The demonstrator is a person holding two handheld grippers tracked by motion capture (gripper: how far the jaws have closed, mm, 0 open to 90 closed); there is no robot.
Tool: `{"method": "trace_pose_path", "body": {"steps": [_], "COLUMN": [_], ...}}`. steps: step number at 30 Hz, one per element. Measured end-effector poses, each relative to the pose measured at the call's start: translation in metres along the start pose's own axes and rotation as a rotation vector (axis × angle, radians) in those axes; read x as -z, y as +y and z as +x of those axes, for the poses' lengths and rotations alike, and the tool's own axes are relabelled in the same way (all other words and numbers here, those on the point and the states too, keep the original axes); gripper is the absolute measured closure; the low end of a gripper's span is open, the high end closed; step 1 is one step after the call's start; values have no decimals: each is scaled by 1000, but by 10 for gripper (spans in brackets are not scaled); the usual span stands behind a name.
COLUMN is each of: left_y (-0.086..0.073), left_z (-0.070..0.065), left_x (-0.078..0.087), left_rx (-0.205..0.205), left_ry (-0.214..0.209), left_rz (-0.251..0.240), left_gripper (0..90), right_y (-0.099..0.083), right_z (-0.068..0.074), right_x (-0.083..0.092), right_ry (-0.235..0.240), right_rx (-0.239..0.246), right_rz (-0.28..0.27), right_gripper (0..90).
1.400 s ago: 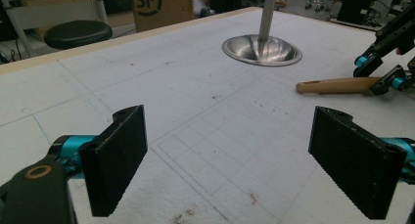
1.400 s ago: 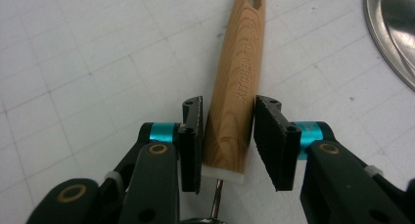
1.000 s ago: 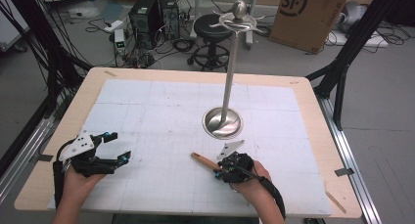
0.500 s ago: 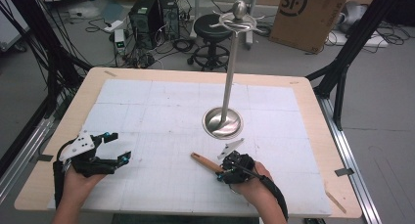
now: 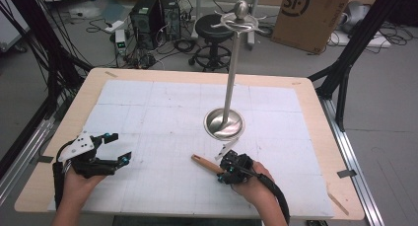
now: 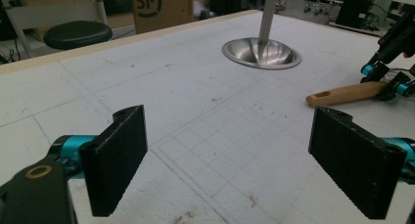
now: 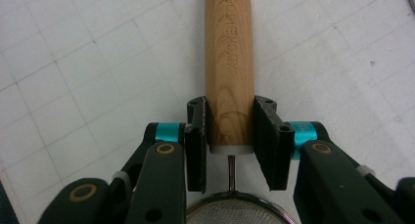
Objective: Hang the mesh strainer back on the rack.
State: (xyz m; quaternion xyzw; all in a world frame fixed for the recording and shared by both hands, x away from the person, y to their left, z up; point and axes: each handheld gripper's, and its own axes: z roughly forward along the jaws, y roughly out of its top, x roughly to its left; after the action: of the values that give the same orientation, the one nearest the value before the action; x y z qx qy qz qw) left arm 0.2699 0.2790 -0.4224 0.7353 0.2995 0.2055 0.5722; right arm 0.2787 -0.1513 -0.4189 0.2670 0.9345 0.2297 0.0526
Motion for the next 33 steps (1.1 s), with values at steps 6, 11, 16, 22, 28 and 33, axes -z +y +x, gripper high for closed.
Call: {"method": "trace_pose_path", "body": {"steps": [6,11,16,22,28,33], "left_y": [-1,-1,0,0,2,1], "left_z": [3,3,3,2,1,1], "left_x": [2,2,2,2,3,1], "left_rx": [4,5,4,6,-1,-5], "left_ry": [11,13,10,10,9,8], "left_rz": [-1,0,-5,-5,-6,2], "left_gripper": [150,150,150,150,151,151], "right_y": [-5,-11,-16,-22,-26,-37], "right_z": [-8,-13,-18,-22,-24,-33], "right_x": [10,20,33,48,64,77], "right_ry": [-53,-94,-114,-132,-152,-135], "right_rx": [33,14,0,-8,-11,-58], "right_rz": [-87,-169,-273,-394,-534,-655], "right_gripper": [689,688,688,688,688,688]}}
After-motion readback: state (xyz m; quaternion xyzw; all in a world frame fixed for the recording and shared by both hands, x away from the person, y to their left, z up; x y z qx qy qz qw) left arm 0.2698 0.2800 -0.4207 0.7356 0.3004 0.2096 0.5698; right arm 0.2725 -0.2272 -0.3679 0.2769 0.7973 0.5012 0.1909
